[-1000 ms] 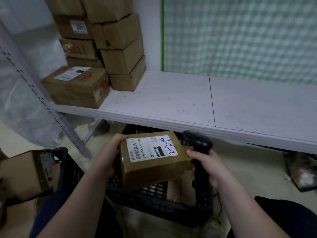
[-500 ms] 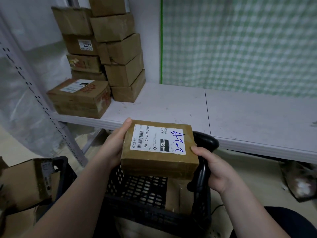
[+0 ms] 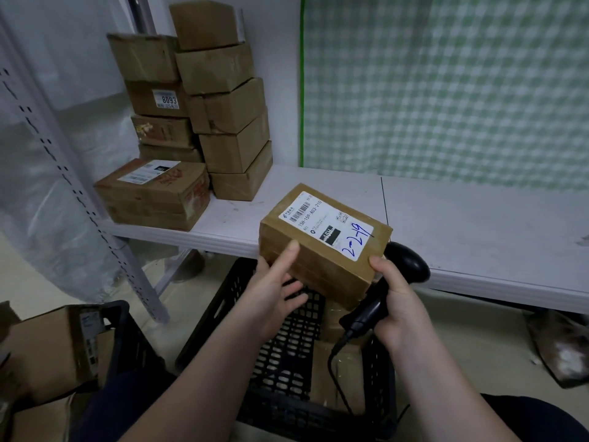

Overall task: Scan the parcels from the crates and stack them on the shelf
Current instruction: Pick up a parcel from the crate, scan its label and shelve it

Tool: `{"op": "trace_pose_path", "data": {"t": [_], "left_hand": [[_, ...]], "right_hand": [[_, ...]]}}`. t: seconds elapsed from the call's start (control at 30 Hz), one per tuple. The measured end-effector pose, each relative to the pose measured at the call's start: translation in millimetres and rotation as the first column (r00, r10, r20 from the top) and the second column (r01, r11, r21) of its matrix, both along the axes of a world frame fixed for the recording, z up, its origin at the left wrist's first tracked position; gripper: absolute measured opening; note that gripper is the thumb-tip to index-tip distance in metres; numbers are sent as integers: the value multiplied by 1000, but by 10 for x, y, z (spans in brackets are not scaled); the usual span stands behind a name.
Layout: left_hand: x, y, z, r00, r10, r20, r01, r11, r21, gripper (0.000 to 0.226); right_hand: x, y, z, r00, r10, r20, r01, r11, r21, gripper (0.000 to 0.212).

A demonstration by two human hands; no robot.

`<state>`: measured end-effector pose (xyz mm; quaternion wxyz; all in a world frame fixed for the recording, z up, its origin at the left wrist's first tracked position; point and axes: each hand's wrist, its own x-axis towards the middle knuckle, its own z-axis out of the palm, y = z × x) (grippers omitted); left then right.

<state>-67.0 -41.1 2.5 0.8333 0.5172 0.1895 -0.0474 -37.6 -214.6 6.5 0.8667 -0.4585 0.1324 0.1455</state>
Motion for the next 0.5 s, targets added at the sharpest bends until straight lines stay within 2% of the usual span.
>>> {"op": "trace_pose_path", "data": {"t": [0.13, 0.2, 0.3, 0.33, 0.43, 0.5], "left_hand": [[55, -162, -40, 999, 6, -32, -9, 997, -74, 128], [83, -187, -57, 999, 37, -38, -41, 994, -99, 125], [110, -179, -59, 995, 93, -33, -96, 991, -94, 111], [114, -164, -52, 993, 110, -30, -112, 991, -69, 106], [126, -53, -41, 984, 175, -12, -175, 984, -9, 83], [139, 49, -45, 978, 205, -22, -205, 979, -7, 61]], "right_hand": [[-23, 56, -6, 998, -8, 55, 11, 999, -52, 62], [-25, 64, 5, 997, 11, 73, -5, 996, -86, 61], [-21, 57, 44, 995, 57, 85, -46, 991, -126, 57], [-8, 42, 48, 993, 84, 84, -72, 988, -138, 49], [46, -27, 56, 995, 83, 56, -71, 979, -193, 8], [94, -90, 61, 998, 44, 35, -35, 975, -221, 11]]}}
